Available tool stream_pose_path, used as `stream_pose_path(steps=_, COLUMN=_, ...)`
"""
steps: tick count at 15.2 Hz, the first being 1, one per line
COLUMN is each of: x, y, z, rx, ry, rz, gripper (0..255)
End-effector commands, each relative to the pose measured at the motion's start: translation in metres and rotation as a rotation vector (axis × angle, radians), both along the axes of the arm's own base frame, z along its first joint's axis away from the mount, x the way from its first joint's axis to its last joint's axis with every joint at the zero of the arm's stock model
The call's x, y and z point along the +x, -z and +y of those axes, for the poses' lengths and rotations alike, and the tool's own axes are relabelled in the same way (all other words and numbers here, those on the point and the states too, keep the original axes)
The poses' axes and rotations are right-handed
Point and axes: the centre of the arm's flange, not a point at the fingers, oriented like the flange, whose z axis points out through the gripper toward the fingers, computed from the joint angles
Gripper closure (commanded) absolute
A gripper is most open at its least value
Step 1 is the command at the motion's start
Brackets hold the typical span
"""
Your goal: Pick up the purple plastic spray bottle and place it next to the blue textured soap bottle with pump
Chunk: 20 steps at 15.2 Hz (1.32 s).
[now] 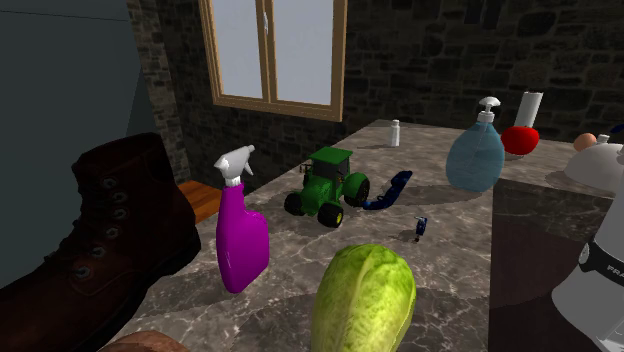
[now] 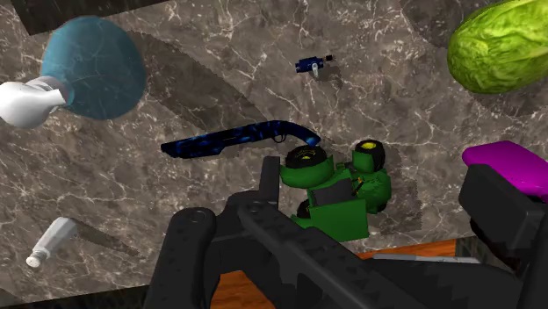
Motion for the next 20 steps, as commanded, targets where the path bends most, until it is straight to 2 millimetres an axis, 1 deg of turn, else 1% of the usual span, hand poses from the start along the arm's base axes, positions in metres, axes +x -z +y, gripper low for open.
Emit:
stream_pose_path(steps=1, x=0.0, y=0.0, z=0.0, rx=0.0, ry=0.0, rz=0.0, gripper=0)
stream_pose_path(steps=10, x=0.052, y=0.072, z=0.074, rx=0.061, ry=0.235, rz=0.064, gripper=0)
stream_pose_path(steps=20, x=0.124, y=0.151, z=0.146, rx=0.13, ry=0.497, rz=0.136, gripper=0)
